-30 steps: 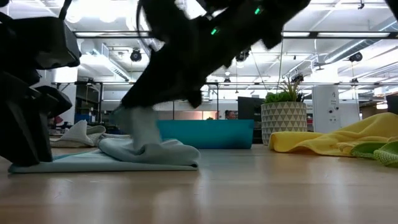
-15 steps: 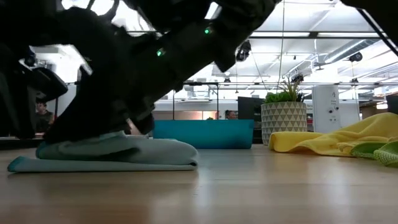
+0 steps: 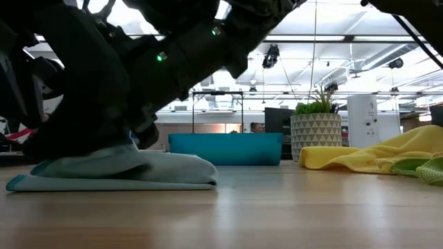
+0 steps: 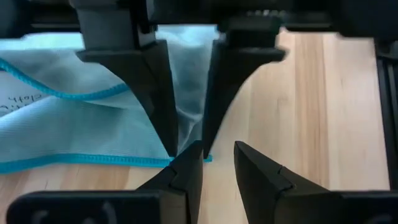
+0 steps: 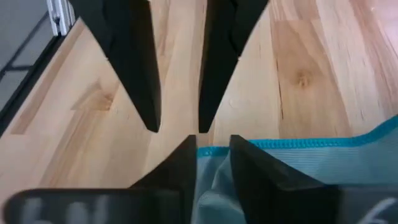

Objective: Fold microfiber towels
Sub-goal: Fold the light blue microfiber cloth

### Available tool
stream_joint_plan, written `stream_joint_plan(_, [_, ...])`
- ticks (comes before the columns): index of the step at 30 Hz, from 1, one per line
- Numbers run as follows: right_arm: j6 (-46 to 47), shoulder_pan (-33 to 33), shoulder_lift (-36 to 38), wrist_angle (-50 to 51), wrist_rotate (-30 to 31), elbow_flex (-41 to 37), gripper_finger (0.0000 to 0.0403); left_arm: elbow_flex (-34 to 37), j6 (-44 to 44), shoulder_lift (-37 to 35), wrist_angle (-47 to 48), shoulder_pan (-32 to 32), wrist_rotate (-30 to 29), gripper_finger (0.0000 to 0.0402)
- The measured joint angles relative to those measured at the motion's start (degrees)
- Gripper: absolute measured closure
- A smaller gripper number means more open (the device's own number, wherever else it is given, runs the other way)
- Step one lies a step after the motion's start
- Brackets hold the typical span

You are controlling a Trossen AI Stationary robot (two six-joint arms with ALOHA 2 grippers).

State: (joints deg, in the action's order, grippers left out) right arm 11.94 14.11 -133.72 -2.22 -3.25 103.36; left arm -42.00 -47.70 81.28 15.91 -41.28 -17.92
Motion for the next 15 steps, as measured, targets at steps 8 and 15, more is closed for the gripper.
stream_joint_plan(8, [-3.60,0.23,1.74,11.55,-0.19,3.55,0.0245,-0.09,0.00,-0.05,0.07,-0.09,0.65,0.0325])
stream_joint_plan(15, [-5.34,0.66,6.30,17.40,-0.16,2.14,0.0223,0.05,-0.05,-0.07,0.16,-0.11,0.75,0.0325])
